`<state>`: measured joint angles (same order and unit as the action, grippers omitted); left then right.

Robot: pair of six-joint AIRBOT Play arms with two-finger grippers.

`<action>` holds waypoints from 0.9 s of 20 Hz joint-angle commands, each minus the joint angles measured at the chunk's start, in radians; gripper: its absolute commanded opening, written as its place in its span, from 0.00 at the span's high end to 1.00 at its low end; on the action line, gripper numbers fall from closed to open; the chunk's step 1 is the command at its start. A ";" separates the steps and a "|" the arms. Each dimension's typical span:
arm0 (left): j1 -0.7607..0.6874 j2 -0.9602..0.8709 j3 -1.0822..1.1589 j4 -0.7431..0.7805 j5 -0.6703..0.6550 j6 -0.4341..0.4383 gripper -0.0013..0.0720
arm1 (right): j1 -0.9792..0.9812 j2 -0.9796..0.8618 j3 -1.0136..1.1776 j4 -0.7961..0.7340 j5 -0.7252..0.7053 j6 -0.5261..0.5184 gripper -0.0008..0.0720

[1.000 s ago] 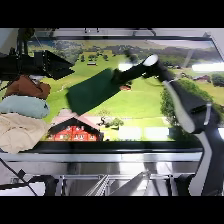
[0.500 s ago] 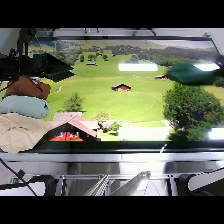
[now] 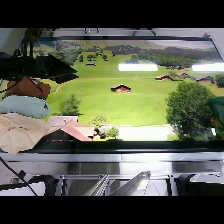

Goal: Fold the shirts.

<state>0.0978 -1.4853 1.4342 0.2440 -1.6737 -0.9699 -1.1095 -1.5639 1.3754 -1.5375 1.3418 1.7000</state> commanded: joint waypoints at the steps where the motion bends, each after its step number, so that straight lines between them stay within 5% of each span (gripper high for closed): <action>1: -0.040 0.000 0.000 0.000 0.001 0.000 0.11 | -0.113 0.085 -0.253 -0.011 -0.152 -0.014 0.96; 2: -0.050 0.000 0.000 0.000 0.002 0.000 0.11 | -0.117 0.084 -0.267 -0.011 -0.155 -0.013 0.94; 3: -0.058 0.000 0.000 0.000 0.001 0.000 0.11 | -0.117 0.082 -0.267 -0.012 -0.145 -0.014 0.82; 4: -0.063 0.000 0.000 0.000 0.001 0.000 0.11 | -0.116 0.082 -0.263 -0.011 -0.114 -0.014 0.35; 5: -0.062 0.000 0.000 0.000 0.000 0.000 0.11 | -0.113 0.082 -0.257 -0.011 -0.074 -0.014 0.02; 6: -0.062 0.000 0.000 -0.001 -0.003 0.000 0.11 | -0.111 0.082 -0.245 -0.013 -0.015 -0.014 0.02; 11: -0.038 0.000 0.000 -0.005 0.005 0.000 0.11 | -0.099 0.099 -0.116 0.010 0.294 0.032 0.07; 13: -0.013 0.000 0.000 -0.005 0.009 0.000 0.11 | -0.056 0.125 -0.067 0.121 0.324 0.035 0.64; 14: 0.003 0.000 0.000 -0.005 0.005 0.000 0.26 | -0.026 0.144 -0.051 0.201 0.318 0.035 0.85; 16: 0.042 0.000 0.000 -0.012 -0.014 -0.004 0.99 | 0.053 0.180 -0.032 0.357 0.285 0.023 0.95; 18: 0.084 0.001 0.000 -0.011 -0.014 -0.026 0.98 | 0.147 0.225 -0.032 0.488 0.213 -0.016 0.96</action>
<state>0.1326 -1.4853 1.4342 0.2344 -1.6783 -0.9768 -1.0637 -1.3891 1.3220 -1.2621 1.5997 1.7206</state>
